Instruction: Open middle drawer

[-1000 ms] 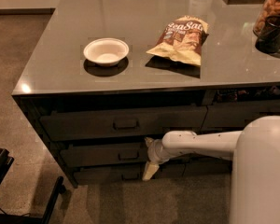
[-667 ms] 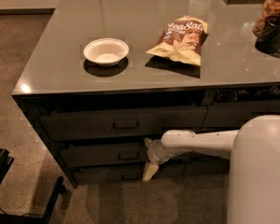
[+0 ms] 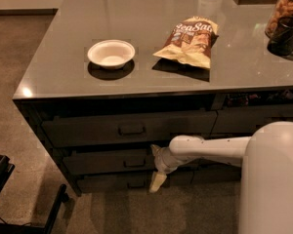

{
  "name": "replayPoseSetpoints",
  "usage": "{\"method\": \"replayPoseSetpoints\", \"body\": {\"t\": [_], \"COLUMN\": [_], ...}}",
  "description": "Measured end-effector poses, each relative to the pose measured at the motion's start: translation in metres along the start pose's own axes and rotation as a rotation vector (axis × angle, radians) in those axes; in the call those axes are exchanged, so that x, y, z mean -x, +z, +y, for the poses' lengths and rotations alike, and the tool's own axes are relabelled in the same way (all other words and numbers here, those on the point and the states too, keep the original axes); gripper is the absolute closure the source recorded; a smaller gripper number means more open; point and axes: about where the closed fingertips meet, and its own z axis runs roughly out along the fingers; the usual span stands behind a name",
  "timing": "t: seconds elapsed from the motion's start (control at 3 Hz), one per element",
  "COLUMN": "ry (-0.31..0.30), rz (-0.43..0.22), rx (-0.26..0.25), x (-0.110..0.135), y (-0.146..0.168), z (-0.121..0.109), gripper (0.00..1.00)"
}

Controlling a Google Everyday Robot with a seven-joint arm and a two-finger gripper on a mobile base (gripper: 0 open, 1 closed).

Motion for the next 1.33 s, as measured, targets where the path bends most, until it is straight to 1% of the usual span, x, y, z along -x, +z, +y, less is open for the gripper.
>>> {"method": "replayPoseSetpoints", "body": {"t": [0.67,1.0,1.33], "ry": [0.007,0.006,0.011], "rz": [-0.004,-0.009,-0.016], "rx": [0.053,0.079,0.120], "x": [0.005,0.012,0.017], "y": [-0.009,-0.019,-0.030], "z": [0.022,0.037,0.058], "gripper": [0.00,0.00,0.00]}}
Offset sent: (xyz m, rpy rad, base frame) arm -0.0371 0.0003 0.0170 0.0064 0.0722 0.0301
